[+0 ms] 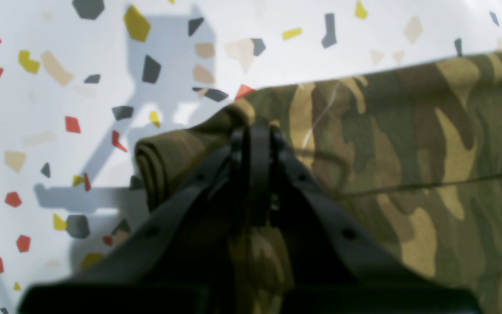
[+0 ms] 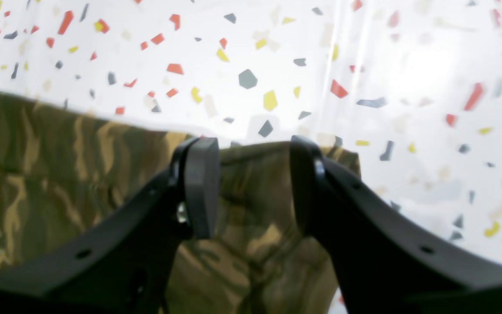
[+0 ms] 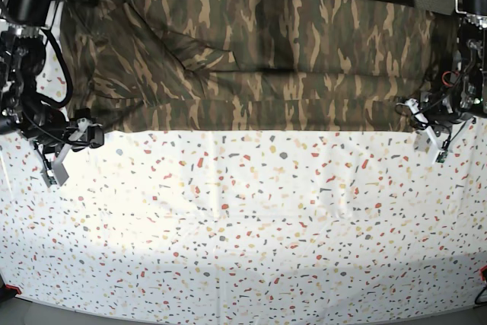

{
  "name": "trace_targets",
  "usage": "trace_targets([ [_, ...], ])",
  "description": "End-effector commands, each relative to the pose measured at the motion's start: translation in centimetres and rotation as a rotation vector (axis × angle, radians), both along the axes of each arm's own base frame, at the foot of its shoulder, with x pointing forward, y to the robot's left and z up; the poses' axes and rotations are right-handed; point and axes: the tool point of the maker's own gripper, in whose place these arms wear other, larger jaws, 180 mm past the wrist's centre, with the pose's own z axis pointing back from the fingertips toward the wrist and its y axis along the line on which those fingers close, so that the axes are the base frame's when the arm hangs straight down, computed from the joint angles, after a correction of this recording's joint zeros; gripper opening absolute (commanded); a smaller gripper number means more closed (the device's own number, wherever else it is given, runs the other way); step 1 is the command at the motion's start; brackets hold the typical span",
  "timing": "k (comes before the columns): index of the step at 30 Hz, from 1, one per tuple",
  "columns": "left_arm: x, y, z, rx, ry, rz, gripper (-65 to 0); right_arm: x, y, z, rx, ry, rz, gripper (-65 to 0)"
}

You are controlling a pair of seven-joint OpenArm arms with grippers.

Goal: Fold the T-shirt properly

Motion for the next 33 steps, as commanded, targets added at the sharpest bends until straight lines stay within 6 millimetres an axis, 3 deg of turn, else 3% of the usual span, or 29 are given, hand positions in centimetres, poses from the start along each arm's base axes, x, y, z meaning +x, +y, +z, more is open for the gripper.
trace_targets([
  [1, 0.4, 0.8, 0.7, 0.021, -0.007, 0.002, -65.0, 1.4, -0.4, 1.3, 0.005, -0.041, 0.003, -38.0],
  [6, 0.4, 0.8, 0.6, 0.022, -0.004, 0.002, -65.0, 1.7, -0.2, -2.3, -0.039, 0.092, 0.027, -38.0],
  [10, 0.4, 0.8, 0.6, 0.022, -0.003, 0.002, -65.0, -0.3, 0.4, -5.5, -0.102, 0.228, 0.083, -38.0],
  [13, 0.4, 0.8, 0.6, 0.022, -0.003, 0.001, -65.0, -1.2, 1.1, -6.5, -0.124, 0.287, 0.121, -40.9],
  [17, 0.4, 0.8, 0.6, 0.022, -0.004, 0.001, -65.0, -1.2, 1.1, -6.5, -0.125, 0.286, 0.123, -65.0],
  [25, 0.8, 0.8, 0.9, 0.021, -0.016, 0.002, -65.0, -0.3, 1.2, -5.9, -0.119, 0.249, 0.121, -65.0],
  [33, 3.3, 0.8, 3.0, 0.021, -0.081, 0.002, -65.0, 3.7, 1.4, -2.5, -0.112, 0.129, 0.115, -65.0],
])
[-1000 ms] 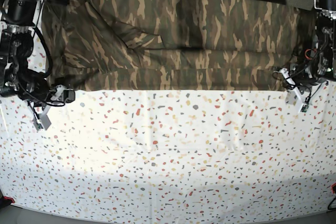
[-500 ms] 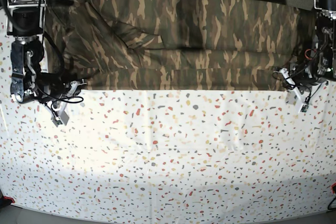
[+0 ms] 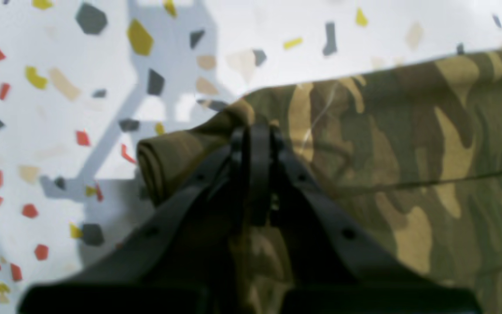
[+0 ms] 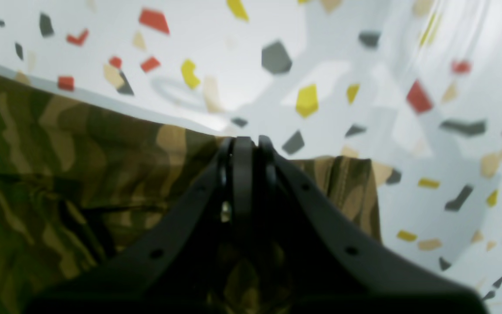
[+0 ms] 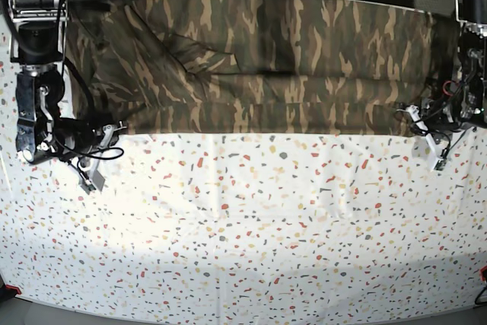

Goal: Fold the T-shirt properly
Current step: 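Drag the folded shirt with both grippers away from the robot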

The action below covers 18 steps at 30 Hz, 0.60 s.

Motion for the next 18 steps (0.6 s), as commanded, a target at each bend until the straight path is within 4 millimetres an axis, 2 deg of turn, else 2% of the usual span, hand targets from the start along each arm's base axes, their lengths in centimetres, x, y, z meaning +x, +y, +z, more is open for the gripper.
trace_targets([
  [1, 1.9, 0.6, 2.1, 0.008, -0.070, 0.001, -65.0, 2.1, -0.6, 2.5, -0.004, -0.079, -0.001, -65.0],
  [6, 3.0, 0.5, 3.1, 0.005, -0.111, 0.000, -65.0, 4.3, -0.6, 4.7, -0.001, -0.153, -0.001, -65.0],
  [10, 3.6, 0.4, 3.6, -0.005, -0.152, -0.001, -65.0, 6.0, -1.6, 6.2, -0.052, -0.213, -0.031, -65.0],
  [18, 4.6, -0.5, 4.3, -0.034, -0.219, -0.005, -65.0, 6.8, -1.4, 7.1, -0.043, -0.251, -0.034, -65.0],
])
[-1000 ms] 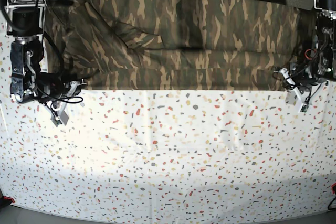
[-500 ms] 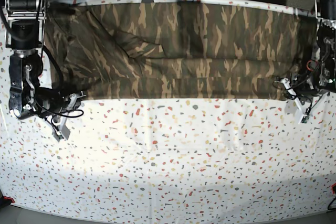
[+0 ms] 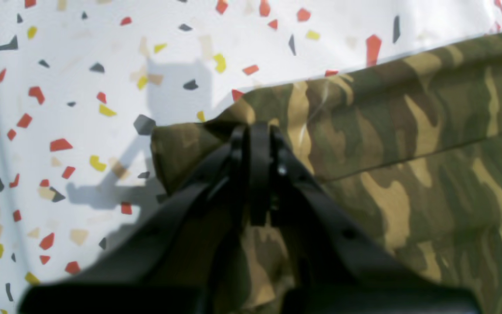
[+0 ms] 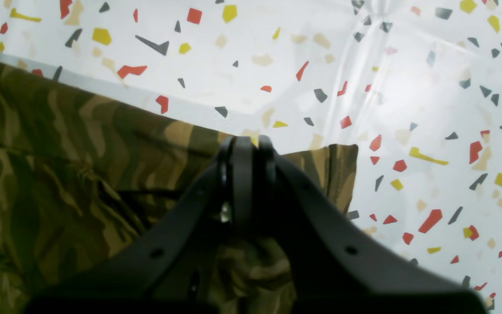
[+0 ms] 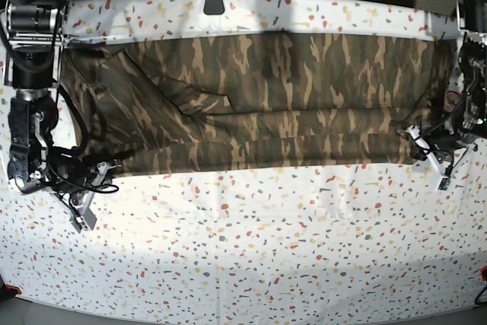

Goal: Fold the T-shirt properly
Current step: 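Drag the folded shirt with both grippers away from the robot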

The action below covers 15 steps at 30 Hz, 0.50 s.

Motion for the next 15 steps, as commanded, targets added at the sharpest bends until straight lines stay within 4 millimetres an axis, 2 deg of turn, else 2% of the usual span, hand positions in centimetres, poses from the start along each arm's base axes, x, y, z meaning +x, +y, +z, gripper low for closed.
trace_targets([
  [1, 1.5, 0.1, 1.8, -0.005, -0.071, 0.000, -65.0, 1.4, -0.9, 2.2, -0.013, -0.065, -0.013, -65.0],
  [9, 3.3, -2.8, 2.0, 0.022, -0.131, -0.023, -65.0, 1.5, -1.1, 2.3, -0.010, -0.066, -0.040, -65.0],
  [15, 3.5, -2.1, 1.9, 0.101, -0.124, -0.028, -65.0, 1.3, -1.2, 2.1, -0.014, -0.055, -0.042, -65.0],
])
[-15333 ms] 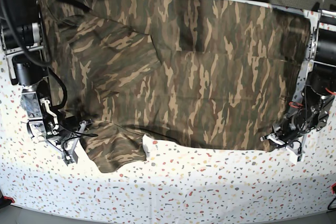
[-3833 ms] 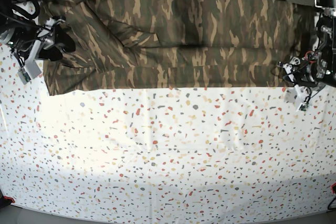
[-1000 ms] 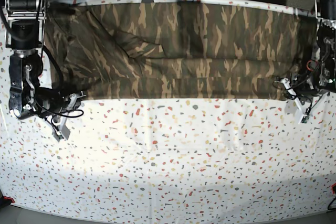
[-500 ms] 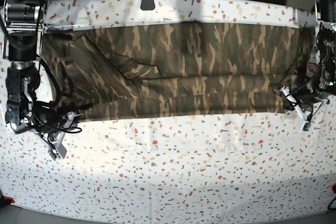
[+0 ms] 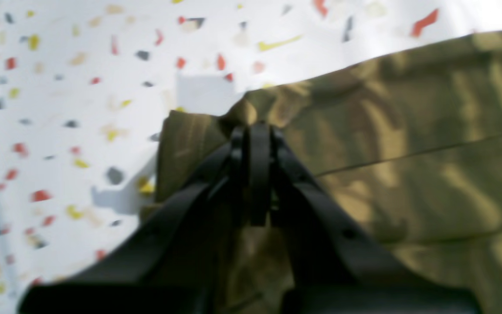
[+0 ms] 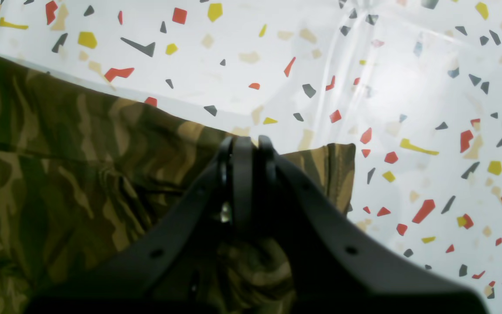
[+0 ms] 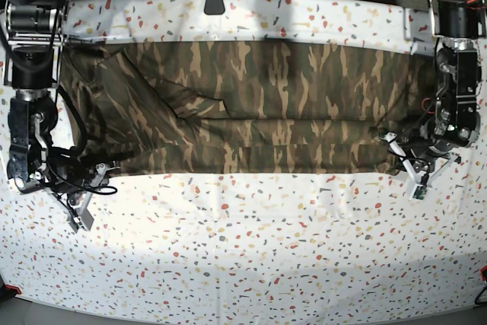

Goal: Fold the T-shirt properly
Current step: 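Drag the folded shirt with both grippers away from the robot, then hold the folded edge with both grippers and smooth it flat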

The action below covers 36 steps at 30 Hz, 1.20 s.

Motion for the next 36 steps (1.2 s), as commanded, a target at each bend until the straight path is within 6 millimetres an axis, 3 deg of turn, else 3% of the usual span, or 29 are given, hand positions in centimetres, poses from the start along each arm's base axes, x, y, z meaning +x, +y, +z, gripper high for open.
trace_targets([
  [1, 1.4, 0.8, 2.0, 0.013, -0.062, 0.003, -65.0, 1.3, -0.7, 2.2, -0.009, -0.061, -0.009, -65.0],
  [3, 1.4, 1.3, 2.2, 0.025, -0.063, 0.005, -65.0, 1.4, -0.7, 2.2, -0.008, -0.062, -0.009, -61.6],
  [6, 1.4, 2.1, 2.4, 0.041, -0.065, 0.010, -65.0, 1.5, -0.7, 2.3, -0.006, -0.069, -0.008, -42.1],
  [7, 1.4, 2.3, 2.6, 0.040, -0.068, 0.011, -63.2, 1.5, -0.7, 2.3, -0.006, -0.070, -0.008, -38.4],
  [8, 1.4, 2.4, 2.6, 0.040, -0.068, 0.012, -57.3, 1.5, -0.7, 2.3, -0.006, -0.070, -0.008, -36.2],
  [11, 1.7, 2.4, 2.9, 0.035, -0.072, 0.013, -41.5, 1.5, -0.7, 2.3, -0.005, -0.073, -0.008, -35.5],
  [13, 1.9, 2.2, 3.2, 0.022, -0.064, 0.016, -36.8, 1.5, -0.6, 2.4, -0.001, -0.075, -0.007, -35.5],
  [19, 1.7, 2.3, 4.5, 0.047, -0.042, -0.046, -36.4, 1.5, -0.5, 2.4, 0.006, -0.076, -0.006, -35.5],
  [25, -1.3, 5.4, 4.1, 0.052, 0.143, -0.074, -36.4, 1.5, -0.5, 2.4, 0.006, -0.075, -0.005, -35.5],
  [28, -1.7, 6.5, 4.6, 0.039, 0.151, -0.068, -36.4, 1.5, -0.2, 2.4, 0.024, -0.070, -0.004, -35.5],
  [30, -1.5, 6.1, 4.7, 0.004, 0.132, -0.073, -36.4, 1.3, 0.3, 2.4, 0.055, -0.063, 0.004, -35.5],
  [33, -1.7, 5.3, 3.7, -0.074, 0.147, -0.063, -36.4, 0.9, 1.2, 2.3, 0.094, -0.043, 0.034, -35.5],
  [36, -2.0, 5.6, 1.4, -0.128, 0.176, -0.017, -36.4, 0.7, 1.5, 2.2, 0.101, -0.027, 0.048, -35.5],
])
